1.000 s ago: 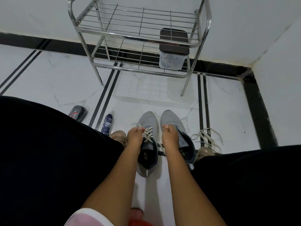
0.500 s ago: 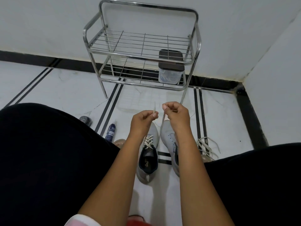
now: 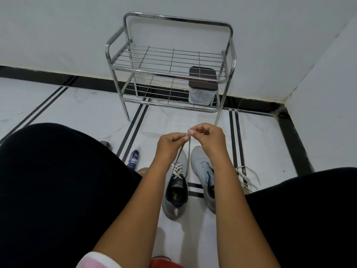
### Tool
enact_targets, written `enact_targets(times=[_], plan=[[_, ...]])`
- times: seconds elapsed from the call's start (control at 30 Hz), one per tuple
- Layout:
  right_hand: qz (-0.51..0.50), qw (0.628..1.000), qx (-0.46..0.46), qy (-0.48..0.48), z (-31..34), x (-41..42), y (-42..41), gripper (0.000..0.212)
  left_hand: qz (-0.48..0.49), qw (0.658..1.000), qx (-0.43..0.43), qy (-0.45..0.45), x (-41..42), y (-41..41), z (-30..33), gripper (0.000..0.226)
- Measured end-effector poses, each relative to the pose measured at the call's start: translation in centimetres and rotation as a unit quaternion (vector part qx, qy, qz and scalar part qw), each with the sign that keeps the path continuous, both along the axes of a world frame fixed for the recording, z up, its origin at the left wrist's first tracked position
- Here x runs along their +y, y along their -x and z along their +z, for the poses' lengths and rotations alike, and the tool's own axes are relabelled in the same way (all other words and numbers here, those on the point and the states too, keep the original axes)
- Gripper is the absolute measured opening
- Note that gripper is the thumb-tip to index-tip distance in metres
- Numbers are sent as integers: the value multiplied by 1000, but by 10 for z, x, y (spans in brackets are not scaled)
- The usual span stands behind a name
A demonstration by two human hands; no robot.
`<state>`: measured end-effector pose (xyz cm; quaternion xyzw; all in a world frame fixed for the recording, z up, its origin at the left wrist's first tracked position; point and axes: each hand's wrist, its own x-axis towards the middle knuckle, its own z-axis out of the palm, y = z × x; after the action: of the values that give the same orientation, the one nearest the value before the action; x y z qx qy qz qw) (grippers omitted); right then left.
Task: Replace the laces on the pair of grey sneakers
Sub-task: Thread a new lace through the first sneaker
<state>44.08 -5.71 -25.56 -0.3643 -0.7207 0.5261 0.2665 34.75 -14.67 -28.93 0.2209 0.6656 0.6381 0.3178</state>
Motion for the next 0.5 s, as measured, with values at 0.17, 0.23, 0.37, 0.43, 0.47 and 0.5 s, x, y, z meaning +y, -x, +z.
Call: enact_targets(times=[0.17, 0.23, 0.37, 0.43, 0.47, 0.5], plan=[[-6, 1000, 2, 8, -2, -3, 3, 6, 13, 1000, 1, -3, -1, 1, 0, 18], [-7, 1000, 3, 11, -3, -3, 4, 5, 14, 1000, 7, -2, 0, 2, -1, 18], [-6, 1000, 5, 13, -6, -3, 8, 8, 9, 1000, 26, 2, -1, 5, -4, 14], [-4, 1000, 7, 15, -8, -3, 8, 8, 5, 999, 37, -1, 0, 5, -4, 11], [-3, 1000, 7, 19, -9, -4, 8, 7, 4, 999, 42, 1, 0, 5, -5, 11], [-5, 1000, 4, 20, -9, -4, 8, 7, 5, 999, 43, 3, 0, 5, -5, 11]])
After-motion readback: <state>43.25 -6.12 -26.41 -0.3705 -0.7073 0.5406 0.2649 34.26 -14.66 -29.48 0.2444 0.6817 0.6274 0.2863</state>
